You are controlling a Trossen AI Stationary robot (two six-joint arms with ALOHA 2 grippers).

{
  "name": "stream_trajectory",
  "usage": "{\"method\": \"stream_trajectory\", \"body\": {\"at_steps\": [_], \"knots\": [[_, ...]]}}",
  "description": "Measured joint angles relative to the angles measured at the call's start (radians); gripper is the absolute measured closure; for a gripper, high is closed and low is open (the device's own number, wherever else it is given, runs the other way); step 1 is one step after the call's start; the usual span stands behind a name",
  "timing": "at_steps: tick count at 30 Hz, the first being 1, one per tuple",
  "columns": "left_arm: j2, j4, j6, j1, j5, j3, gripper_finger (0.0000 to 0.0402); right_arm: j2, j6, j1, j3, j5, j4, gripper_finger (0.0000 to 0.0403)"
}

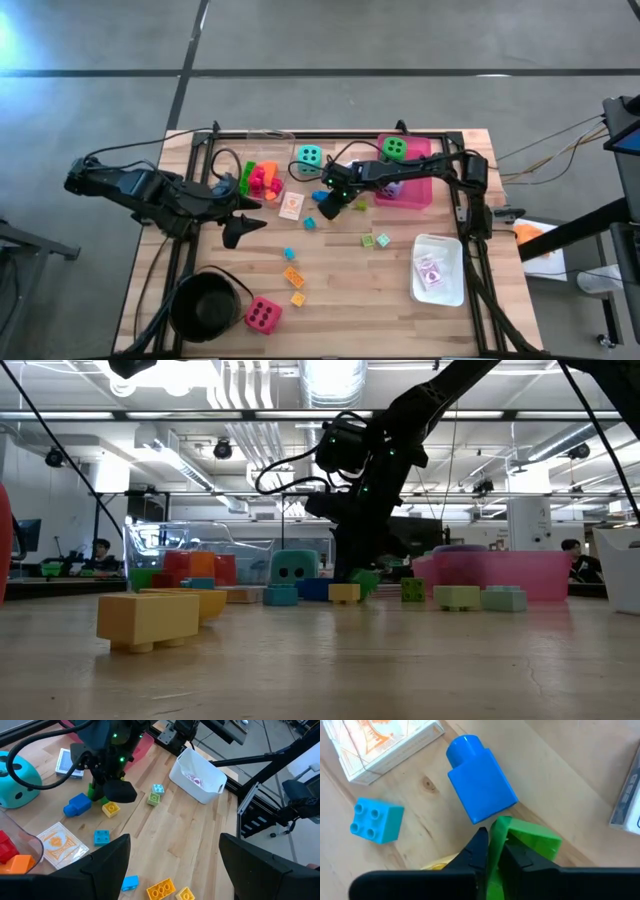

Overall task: Pick & Place Toys
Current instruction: Put the green game piece into the transparent bin

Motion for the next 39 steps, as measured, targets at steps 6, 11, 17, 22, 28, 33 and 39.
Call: {"method": "stream_trajectory", "body": {"at_steps": [6, 11, 17, 22, 28, 33, 39], "knots": [[0.0, 0.0, -0.017, 0.0, -0.001, 0.0, 0.0093, -0.019, -0.023, 0.0, 0.014, -0.004, -0.055, 0.0391], [0.0, -0.001, -0.05, 0.0, -0.003, 0.0, 0.0093, -0.11, -0.037, 0.0, 0.013, -0.023, -0.065, 0.0392], [0.0, 0.011, -0.103, 0.0, -0.04, 0.0, 0.0093, -0.248, -0.031, 0.005, 0.011, -0.049, -0.054, 0.0392], [0.0, 0.117, -0.13, 0.0, -0.117, 0.0, 0.0093, -0.38, -0.013, 0.026, 0.011, -0.052, 0.001, 0.0392], [0.013, 0.271, -0.103, 0.004, -0.181, 0.0, 0.0093, -0.529, 0.023, 0.061, 0.011, -0.05, 0.12, 0.0392], [0.074, 0.386, -0.071, 0.034, -0.183, -0.002, 0.0093, -0.594, 0.036, 0.118, 0.013, -0.034, 0.272, 0.0392], [0.168, 0.556, -0.033, 0.088, -0.117, -0.002, 0.0093, -0.615, 0.032, 0.189, 0.02, 0.053, 0.431, 0.0392]]}}
